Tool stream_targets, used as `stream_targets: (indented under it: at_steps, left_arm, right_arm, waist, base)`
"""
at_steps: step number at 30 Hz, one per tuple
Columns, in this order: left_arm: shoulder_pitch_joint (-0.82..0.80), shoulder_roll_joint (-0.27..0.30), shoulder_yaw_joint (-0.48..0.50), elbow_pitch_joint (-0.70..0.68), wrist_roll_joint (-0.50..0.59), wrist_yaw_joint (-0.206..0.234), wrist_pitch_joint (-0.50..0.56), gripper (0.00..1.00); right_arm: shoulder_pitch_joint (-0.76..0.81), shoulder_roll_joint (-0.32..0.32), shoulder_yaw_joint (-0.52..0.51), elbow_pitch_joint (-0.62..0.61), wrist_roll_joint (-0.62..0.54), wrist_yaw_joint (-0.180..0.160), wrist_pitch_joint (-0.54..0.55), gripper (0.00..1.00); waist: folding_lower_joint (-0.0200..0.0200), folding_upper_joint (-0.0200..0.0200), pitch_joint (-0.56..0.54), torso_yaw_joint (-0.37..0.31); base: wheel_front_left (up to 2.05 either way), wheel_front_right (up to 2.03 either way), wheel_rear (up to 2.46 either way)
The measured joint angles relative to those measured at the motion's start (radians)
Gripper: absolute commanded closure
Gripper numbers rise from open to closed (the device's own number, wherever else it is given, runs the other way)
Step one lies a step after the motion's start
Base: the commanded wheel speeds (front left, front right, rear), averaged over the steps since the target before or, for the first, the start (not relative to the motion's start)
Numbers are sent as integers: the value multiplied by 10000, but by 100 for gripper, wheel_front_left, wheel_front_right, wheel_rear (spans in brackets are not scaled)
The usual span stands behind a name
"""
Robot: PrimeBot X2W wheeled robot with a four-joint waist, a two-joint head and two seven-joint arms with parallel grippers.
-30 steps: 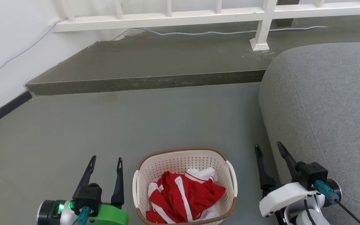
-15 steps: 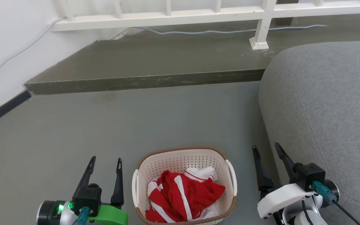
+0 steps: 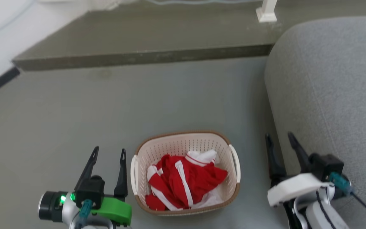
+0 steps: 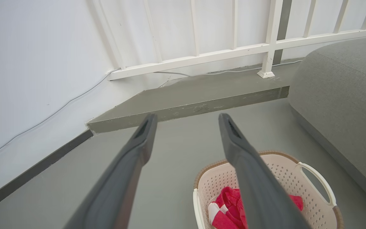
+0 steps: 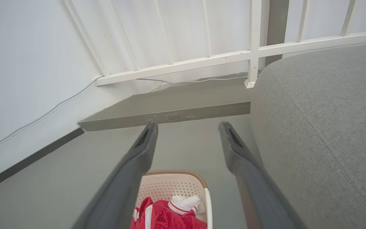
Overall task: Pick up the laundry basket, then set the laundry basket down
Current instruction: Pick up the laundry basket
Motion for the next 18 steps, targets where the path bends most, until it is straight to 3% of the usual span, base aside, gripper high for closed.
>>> stream_targets:
  at_steps: [18]
  left_arm:
    - [-1701,-42,0,1618,-221,-115,0,0]
  right_arm:
    - [-1853,-31,-525,1246,364,255,-12,0]
  waist:
    - [0,0,2215,36]
  base:
    - [0,0,0]
